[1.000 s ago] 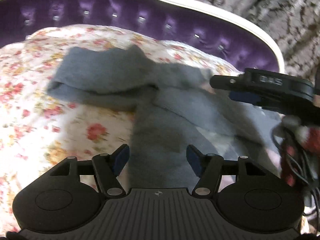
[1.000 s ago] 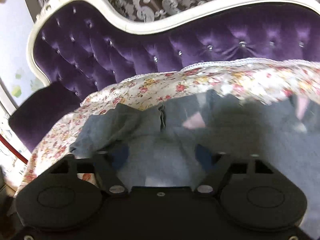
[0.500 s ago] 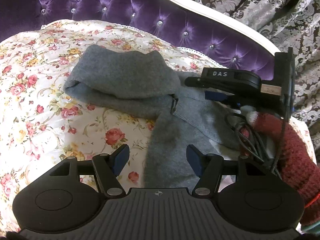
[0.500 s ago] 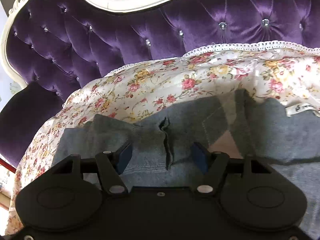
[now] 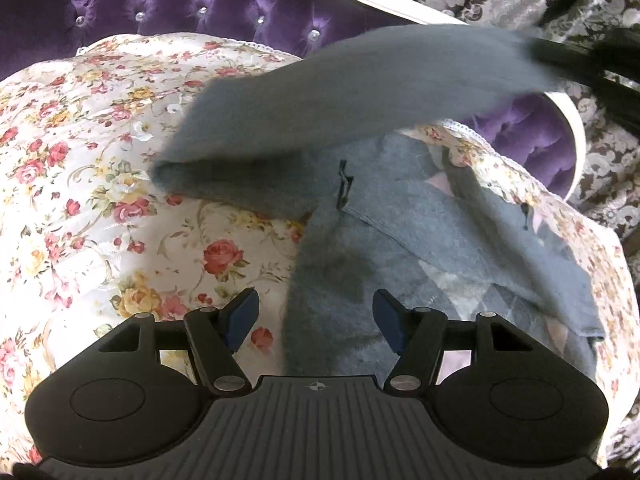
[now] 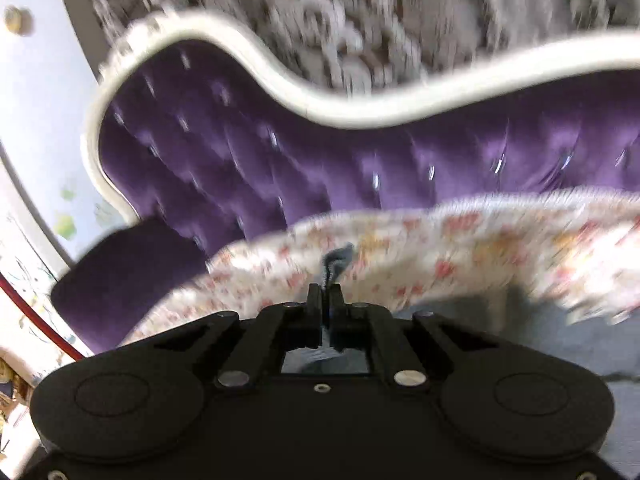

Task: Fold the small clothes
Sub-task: 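Grasp the sweater side edge with the right tool and fold it inward, then open the right tool to release the folded side edge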

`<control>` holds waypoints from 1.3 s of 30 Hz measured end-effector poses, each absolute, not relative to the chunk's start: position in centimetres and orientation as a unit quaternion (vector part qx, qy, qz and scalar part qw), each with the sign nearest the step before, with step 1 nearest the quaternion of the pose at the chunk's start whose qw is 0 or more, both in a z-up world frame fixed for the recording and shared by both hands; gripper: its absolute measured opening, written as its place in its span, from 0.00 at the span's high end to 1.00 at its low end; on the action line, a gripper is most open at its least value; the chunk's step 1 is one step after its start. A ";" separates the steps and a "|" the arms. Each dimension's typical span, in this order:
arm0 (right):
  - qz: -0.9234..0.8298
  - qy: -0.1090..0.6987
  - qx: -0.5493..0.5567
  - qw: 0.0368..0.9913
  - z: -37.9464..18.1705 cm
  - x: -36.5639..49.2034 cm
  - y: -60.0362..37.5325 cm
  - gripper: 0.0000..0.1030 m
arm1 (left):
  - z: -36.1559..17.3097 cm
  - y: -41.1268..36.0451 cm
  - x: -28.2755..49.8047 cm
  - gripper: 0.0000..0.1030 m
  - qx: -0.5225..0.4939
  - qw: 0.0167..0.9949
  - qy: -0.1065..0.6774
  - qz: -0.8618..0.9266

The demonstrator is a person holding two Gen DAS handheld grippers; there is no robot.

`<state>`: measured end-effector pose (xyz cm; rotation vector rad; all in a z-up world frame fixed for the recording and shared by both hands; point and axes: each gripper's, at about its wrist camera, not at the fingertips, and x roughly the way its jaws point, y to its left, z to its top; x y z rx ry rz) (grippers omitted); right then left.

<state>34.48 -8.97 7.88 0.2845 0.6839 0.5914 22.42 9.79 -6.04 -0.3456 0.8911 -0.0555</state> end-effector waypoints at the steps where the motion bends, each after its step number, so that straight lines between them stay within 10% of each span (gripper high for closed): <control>1: 0.276 0.321 0.135 0.896 9.1 33.6 -10.3 0.90 | -6.0 9.7 22.4 0.41 -0.163 0.888 0.429 -0.026; 23: 0.001 0.370 0.150 0.917 2.3 26.9 -29.0 0.89 | -6.6 8.7 22.6 0.41 -0.115 0.897 0.427 -0.021; 27: -0.015 0.419 0.132 0.898 -0.8 28.0 -29.5 0.72 | -6.5 8.7 22.5 0.41 -0.104 0.901 0.421 -0.018; 29: -0.037 0.398 0.118 0.909 -1.1 27.5 -29.4 0.47 | -6.2 8.8 22.3 0.41 -0.100 0.905 0.413 -0.016; 39: 0.028 0.312 0.055 0.948 -1.5 25.4 -25.1 0.33 | -4.6 6.3 24.2 0.38 -0.065 0.925 0.372 -0.047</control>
